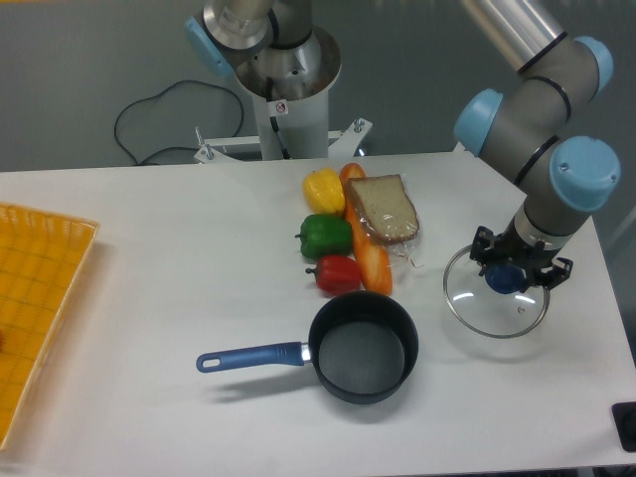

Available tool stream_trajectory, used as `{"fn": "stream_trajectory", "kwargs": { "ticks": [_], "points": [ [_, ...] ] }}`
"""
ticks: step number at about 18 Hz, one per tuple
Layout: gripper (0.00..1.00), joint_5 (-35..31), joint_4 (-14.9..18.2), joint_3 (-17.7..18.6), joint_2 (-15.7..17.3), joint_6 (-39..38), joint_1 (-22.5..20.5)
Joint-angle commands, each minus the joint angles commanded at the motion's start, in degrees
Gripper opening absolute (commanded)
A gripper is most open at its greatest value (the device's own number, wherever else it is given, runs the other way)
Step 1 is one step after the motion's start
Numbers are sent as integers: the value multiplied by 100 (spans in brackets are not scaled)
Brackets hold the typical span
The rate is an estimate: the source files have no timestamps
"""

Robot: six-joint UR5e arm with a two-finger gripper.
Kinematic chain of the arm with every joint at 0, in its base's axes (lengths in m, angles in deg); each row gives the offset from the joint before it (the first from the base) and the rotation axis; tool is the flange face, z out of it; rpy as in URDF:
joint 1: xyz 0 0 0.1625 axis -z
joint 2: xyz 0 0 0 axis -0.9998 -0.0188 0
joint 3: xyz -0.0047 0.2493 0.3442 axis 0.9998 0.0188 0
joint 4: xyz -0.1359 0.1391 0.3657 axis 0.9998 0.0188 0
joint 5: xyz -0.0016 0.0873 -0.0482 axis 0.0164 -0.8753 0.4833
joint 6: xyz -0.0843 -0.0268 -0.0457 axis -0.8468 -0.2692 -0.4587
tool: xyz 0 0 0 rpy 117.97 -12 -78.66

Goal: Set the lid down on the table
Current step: 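Lower the held glass lid onto the table beside the saucepan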

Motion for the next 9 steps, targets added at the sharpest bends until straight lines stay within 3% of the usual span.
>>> {"fn": "stream_trajectory", "kwargs": {
  "ticks": [9],
  "points": [
    [56, 0, -27, 35, -44, -9, 44]
  ]
}}
